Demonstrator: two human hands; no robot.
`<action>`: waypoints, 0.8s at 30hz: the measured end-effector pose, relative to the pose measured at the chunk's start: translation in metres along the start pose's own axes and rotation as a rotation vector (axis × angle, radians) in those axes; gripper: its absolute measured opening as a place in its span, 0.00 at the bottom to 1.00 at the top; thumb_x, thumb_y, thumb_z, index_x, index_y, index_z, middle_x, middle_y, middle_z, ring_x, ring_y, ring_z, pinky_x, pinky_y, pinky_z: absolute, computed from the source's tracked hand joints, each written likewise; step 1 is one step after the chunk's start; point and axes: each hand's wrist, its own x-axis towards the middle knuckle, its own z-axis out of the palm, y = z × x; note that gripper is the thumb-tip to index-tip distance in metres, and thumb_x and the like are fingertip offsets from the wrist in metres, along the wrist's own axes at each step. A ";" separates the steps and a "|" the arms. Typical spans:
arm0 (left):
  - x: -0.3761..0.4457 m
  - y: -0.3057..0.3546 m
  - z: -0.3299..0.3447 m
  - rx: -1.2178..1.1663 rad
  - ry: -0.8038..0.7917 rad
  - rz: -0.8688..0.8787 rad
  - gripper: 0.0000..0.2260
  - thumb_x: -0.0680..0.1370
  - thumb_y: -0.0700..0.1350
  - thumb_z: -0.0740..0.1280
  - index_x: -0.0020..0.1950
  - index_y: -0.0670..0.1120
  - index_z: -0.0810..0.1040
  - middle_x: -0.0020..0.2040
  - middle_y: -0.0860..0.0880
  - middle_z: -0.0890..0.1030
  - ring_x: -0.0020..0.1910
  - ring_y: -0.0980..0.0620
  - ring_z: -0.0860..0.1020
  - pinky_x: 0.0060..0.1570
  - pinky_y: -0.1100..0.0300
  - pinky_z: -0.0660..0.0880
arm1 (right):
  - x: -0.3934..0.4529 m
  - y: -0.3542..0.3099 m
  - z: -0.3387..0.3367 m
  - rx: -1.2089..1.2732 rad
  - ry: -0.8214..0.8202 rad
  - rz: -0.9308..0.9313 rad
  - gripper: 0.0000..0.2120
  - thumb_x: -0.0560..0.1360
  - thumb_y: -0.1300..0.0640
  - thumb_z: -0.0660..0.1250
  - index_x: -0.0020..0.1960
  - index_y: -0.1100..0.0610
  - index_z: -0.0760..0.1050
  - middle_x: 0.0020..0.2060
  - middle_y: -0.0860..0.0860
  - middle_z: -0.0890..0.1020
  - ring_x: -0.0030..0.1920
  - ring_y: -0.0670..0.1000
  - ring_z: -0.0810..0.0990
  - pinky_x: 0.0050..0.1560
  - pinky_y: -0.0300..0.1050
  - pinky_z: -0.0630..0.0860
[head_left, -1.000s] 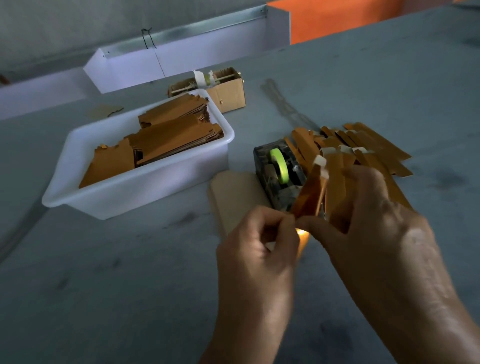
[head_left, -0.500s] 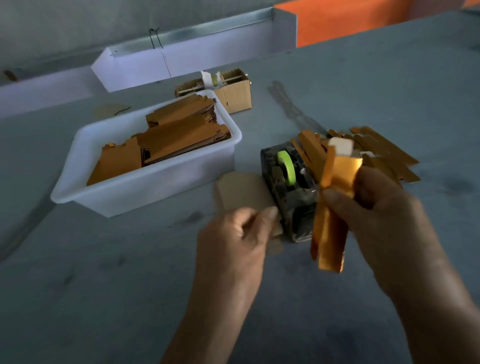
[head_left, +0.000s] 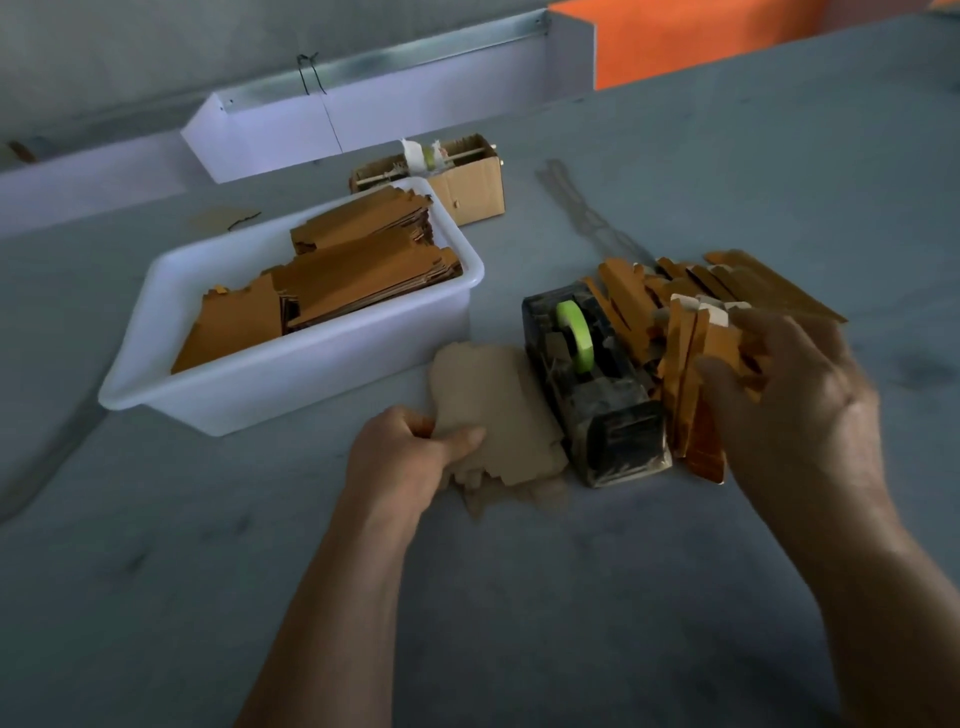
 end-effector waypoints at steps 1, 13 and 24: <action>0.000 -0.002 -0.002 -0.023 0.000 0.004 0.13 0.67 0.47 0.79 0.36 0.42 0.77 0.34 0.46 0.80 0.32 0.49 0.75 0.36 0.56 0.74 | -0.004 -0.001 -0.001 0.016 -0.008 -0.011 0.19 0.76 0.55 0.66 0.65 0.58 0.72 0.63 0.56 0.72 0.61 0.59 0.73 0.58 0.55 0.73; -0.030 0.009 -0.034 -0.337 -0.173 0.048 0.05 0.70 0.40 0.73 0.43 0.43 0.80 0.36 0.47 0.81 0.30 0.54 0.70 0.32 0.61 0.65 | -0.036 -0.019 -0.019 0.323 -0.011 -0.074 0.09 0.75 0.55 0.65 0.55 0.51 0.78 0.48 0.44 0.79 0.41 0.39 0.77 0.39 0.19 0.68; -0.079 0.012 -0.039 -0.540 -0.529 0.057 0.18 0.59 0.32 0.75 0.47 0.34 0.79 0.44 0.37 0.81 0.41 0.43 0.78 0.40 0.57 0.76 | -0.071 -0.040 -0.010 0.730 -0.557 0.245 0.23 0.58 0.38 0.65 0.51 0.46 0.78 0.43 0.41 0.83 0.45 0.40 0.81 0.41 0.37 0.79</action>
